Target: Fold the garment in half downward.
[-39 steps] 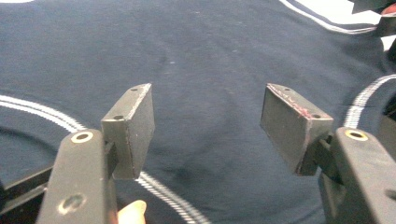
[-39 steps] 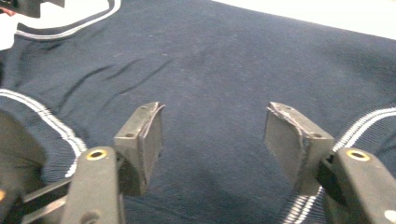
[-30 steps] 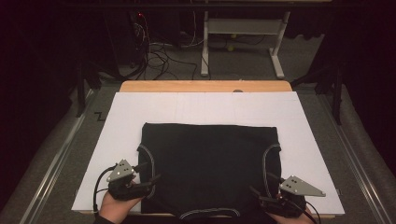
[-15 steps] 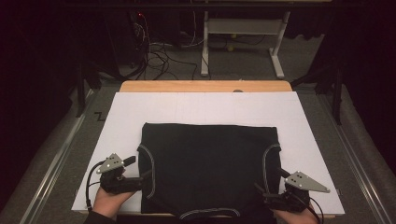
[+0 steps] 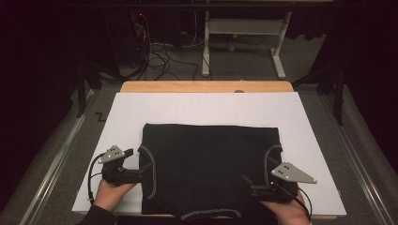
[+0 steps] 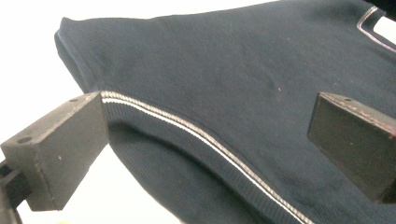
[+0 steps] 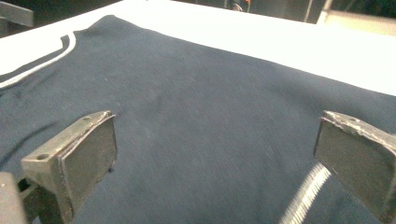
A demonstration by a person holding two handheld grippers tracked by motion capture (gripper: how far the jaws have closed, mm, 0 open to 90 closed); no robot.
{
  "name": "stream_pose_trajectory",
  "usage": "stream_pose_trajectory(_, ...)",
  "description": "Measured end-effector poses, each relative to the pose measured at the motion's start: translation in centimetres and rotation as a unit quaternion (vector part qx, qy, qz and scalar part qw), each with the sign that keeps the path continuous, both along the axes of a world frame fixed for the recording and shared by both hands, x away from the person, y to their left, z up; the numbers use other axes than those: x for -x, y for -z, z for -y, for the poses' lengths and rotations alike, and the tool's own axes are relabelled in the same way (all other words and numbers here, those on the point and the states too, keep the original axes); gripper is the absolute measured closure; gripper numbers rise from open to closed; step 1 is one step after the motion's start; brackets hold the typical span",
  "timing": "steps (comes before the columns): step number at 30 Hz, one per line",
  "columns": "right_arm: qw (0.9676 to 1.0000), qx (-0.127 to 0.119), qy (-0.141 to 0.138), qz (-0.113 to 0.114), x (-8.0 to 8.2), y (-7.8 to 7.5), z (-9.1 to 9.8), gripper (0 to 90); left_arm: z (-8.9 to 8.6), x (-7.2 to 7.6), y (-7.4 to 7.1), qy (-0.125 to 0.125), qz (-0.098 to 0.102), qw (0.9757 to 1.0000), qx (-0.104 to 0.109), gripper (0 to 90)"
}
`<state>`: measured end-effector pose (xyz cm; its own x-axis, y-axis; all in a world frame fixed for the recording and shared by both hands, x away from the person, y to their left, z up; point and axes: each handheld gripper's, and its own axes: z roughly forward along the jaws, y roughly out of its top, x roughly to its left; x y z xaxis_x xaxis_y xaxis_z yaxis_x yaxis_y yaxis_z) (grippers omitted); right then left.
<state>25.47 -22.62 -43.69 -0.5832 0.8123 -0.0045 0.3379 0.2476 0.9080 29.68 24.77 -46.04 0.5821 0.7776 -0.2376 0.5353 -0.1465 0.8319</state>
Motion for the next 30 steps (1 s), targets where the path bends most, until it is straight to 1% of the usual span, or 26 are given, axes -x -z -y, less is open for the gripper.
stream_pose_trajectory(1,1.0,0.001,-0.002,0.002,-0.2,-0.2,-0.5,0.3,-0.1,-0.3,-0.1,-0.002,0.002,1.0,-0.001,0.0)
stream_pose_trajectory(4,1.0,0.003,-0.005,0.004,-1.1,-0.7,-1.9,0.3,-0.4,-1.2,-0.5,-0.01,-0.001,0.9998,0.017,0.0)
stream_pose_trajectory(7,0.9999,0.001,-0.01,0.008,-1.9,-1.2,-3.1,0.3,-0.1,-2.0,-1.1,-0.011,0.01,0.9998,0.013,0.0)
stream_pose_trajectory(9,0.9998,0.001,-0.015,0.009,-2.3,-1.3,-3.9,0.3,0.0,-2.5,-1.4,-0.01,0.014,0.9997,0.02,0.0)
stream_pose_trajectory(12,0.9997,0.003,-0.023,0.004,-2.8,-1.3,-5.1,0.3,0.4,-3.4,-1.7,-0.009,0.02,0.9996,0.02,0.0)
stream_pose_trajectory(14,0.9995,0.006,-0.033,0.0,-3.0,-1.1,-6.1,0.3,0.9,-4.3,-2.1,-0.003,0.018,0.9995,0.027,0.0)
stream_pose_trajectory(16,0.9991,0.011,-0.041,-0.005,-3.2,-0.8,-7.0,0.3,1.7,-5.3,-2.6,0.006,0.026,0.9994,0.022,0.0)
stream_pose_trajectory(18,0.9987,0.011,-0.049,-0.009,-3.2,-0.7,-8.0,0.3,2.5,-6.3,-3.0,0.017,0.028,0.9989,0.034,0.0)
stream_pose_trajectory(20,0.9982,0.013,-0.057,-0.009,-3.1,-0.5,-9.0,0.3,3.0,-7.1,-3.2,0.023,0.03,0.9985,0.041,0.0)
stream_pose_trajectory(21,0.998,0.014,-0.061,-0.01,-3.1,-0.5,-9.5,0.3,3.1,-7.5,-3.3,0.026,0.032,0.9984,0.039,0.0)
stream_pose_trajectory(23,0.9975,0.015,-0.068,-0.01,-2.9,-0.4,-10.4,0.3,3.4,-7.9,-3.3,0.025,0.037,0.9988,0.021,0.0)
stream_pose_trajectory(24,0.9973,0.017,-0.071,-0.009,-2.8,-0.4,-10.8,0.3,3.5,-8.0,-3.1,0.028,0.038,0.9988,0.016,0.0)
stream_pose_trajectory(25,0.9971,0.018,-0.074,-0.011,-2.7,-0.4,-11.2,0.3,3.5,-8.1,-2.9,0.031,0.034,0.9989,0.012,0.0)
stream_pose_trajectory(28,0.9963,0.015,-0.084,-0.013,-2.4,-0.4,-12.5,0.3,3.4,-8.2,-2.4,0.037,0.022,0.999,0.012,0.0)
stream_pose_trajectory(30,0.9957,0.013,-0.091,-0.01,-2.1,-0.4,-13.4,0.3,3.2,-8.0,-2.2,0.033,0.027,0.999,0.017,0.0)
